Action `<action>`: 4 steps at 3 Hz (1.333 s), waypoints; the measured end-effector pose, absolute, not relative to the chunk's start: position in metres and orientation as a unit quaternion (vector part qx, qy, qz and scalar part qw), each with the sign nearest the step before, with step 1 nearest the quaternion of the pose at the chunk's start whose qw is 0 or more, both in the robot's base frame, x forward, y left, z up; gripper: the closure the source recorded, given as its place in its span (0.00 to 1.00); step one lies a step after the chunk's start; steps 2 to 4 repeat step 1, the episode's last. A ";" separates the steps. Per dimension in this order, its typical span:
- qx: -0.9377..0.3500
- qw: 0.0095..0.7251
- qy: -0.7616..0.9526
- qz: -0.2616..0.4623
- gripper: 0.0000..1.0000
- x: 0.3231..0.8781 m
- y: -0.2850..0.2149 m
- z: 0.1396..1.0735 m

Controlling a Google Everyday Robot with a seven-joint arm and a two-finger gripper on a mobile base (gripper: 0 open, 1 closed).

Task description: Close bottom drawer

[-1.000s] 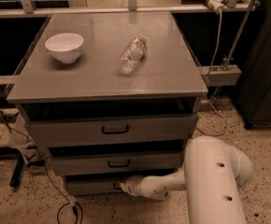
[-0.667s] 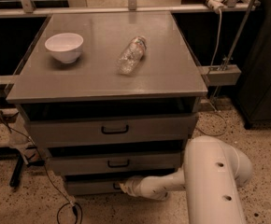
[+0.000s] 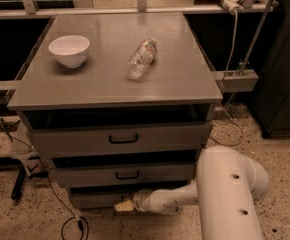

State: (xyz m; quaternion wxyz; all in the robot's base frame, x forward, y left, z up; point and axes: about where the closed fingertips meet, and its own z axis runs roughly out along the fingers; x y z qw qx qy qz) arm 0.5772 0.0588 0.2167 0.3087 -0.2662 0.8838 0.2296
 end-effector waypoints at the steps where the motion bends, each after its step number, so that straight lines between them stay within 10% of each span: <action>1: -0.266 0.309 0.884 0.230 0.00 0.577 0.059 0.217; 4: -0.266 0.309 0.884 0.230 0.00 0.577 0.059 0.217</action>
Offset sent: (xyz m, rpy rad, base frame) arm 0.0000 0.0000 0.0000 0.0000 0.0000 0.0000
